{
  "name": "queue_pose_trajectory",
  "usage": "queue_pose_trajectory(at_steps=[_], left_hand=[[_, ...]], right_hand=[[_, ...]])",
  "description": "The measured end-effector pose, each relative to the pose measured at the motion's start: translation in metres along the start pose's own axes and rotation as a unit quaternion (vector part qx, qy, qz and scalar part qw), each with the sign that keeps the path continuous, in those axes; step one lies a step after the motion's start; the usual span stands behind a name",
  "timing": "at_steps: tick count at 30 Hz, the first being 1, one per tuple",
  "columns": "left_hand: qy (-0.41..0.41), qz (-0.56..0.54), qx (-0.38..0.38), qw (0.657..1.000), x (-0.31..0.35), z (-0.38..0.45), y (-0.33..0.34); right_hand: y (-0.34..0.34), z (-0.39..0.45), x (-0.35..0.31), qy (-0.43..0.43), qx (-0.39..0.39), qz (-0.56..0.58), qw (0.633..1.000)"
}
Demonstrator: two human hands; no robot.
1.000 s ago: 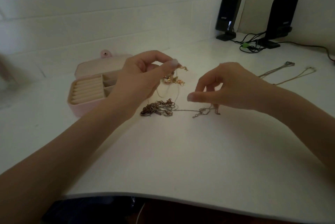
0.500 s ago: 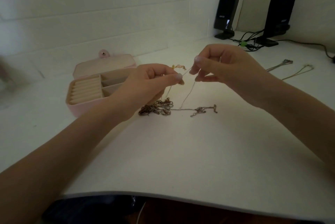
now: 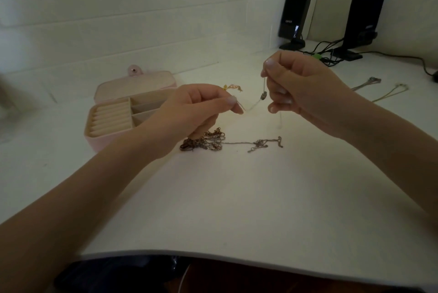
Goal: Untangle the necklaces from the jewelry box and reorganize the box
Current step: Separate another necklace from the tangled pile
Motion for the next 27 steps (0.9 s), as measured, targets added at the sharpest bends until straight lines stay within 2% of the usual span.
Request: queue_pose_trajectory(at_steps=[10,18,20,24,27], left_hand=[[-0.029,-0.037,0.044,0.998,-0.003,0.001,-0.009],[-0.039,-0.019,0.028,0.999,-0.005,0.001,-0.007],[-0.036,-0.016,0.03,0.999,-0.005,0.0,-0.008],[-0.036,0.017,0.047,0.998,-0.004,0.0,-0.006],[-0.031,0.052,0.047,0.997,-0.007,0.001,-0.005]], right_hand=[[-0.016,0.004,-0.005,0.0,0.064,0.029,0.998],[-0.021,0.003,-0.009,-0.016,0.098,0.019,0.995],[-0.02,0.003,-0.01,-0.023,0.096,0.003,0.995],[-0.013,0.001,-0.013,-0.051,0.044,0.021,0.998],[-0.02,0.001,-0.022,-0.09,0.072,0.04,0.992]])
Point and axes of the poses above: each hand's wrist, its own z-axis towards the middle knuckle, its own y-axis out of the palm, x = y × z, the point moved 4 cm from there along z, towards the middle knuckle, and after that the axes turned 12 degrees about z, right-handed, at the moved point
